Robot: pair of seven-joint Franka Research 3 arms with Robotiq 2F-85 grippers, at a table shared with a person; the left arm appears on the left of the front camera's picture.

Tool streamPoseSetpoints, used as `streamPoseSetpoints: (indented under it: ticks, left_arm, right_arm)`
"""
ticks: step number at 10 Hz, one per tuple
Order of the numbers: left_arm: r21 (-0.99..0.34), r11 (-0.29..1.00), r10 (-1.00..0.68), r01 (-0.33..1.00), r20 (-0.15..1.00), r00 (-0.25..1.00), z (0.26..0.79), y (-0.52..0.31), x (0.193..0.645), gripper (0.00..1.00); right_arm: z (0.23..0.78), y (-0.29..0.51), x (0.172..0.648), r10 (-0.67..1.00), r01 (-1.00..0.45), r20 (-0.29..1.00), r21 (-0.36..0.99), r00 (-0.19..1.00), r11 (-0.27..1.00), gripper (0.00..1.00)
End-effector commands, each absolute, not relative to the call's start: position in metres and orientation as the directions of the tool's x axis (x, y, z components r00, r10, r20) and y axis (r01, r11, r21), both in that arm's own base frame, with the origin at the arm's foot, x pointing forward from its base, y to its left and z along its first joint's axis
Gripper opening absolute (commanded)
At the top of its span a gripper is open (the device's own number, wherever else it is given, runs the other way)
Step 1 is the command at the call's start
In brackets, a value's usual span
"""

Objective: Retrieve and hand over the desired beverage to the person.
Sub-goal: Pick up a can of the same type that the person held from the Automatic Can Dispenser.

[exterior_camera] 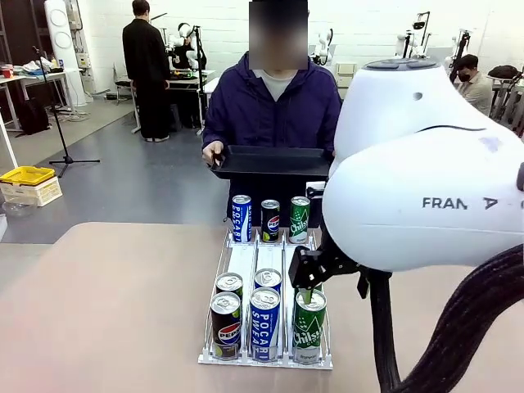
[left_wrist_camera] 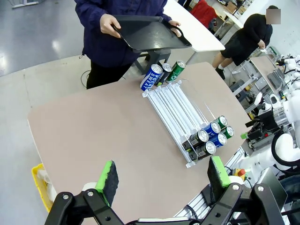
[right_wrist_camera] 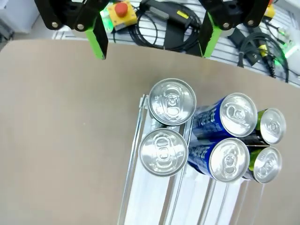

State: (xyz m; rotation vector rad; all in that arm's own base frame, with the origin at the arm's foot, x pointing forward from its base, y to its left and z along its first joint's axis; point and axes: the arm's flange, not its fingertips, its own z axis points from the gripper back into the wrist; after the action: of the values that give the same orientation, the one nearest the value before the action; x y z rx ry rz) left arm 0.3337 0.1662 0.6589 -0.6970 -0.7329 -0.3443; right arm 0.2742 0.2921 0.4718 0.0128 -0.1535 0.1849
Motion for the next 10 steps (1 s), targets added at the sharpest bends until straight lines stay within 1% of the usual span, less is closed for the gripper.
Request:
streamPoseSetpoints:
  ticks: [1,3,6,10]
  left_arm:
    - [-0.45,0.714,-0.058,0.537,0.726,0.685,0.659,0.167,0.334,1.0]
    - [-0.45,0.714,-0.058,0.537,0.726,0.685,0.659,0.167,0.334,1.0]
    - [-0.45,0.714,-0.058,0.537,0.726,0.685,0.659,0.167,0.334,1.0]
    - [-0.45,0.714,-0.058,0.537,0.726,0.685,0.659,0.167,0.334,1.0]
  right_arm:
    - [0.464,0.299,0.284,0.169,-0.17,0.163,-0.006,0.972,0.985,1.0]
    - [0.45,0.304,0.292,0.124,-0.124,0.169,-0.01,0.978,0.992,1.0]
    - [0.443,0.311,0.294,0.139,-0.143,0.136,0.02,0.981,0.99,1.0]
    - [0.43,0.312,0.304,0.102,-0.105,0.12,0.022,0.987,0.994,1.0]
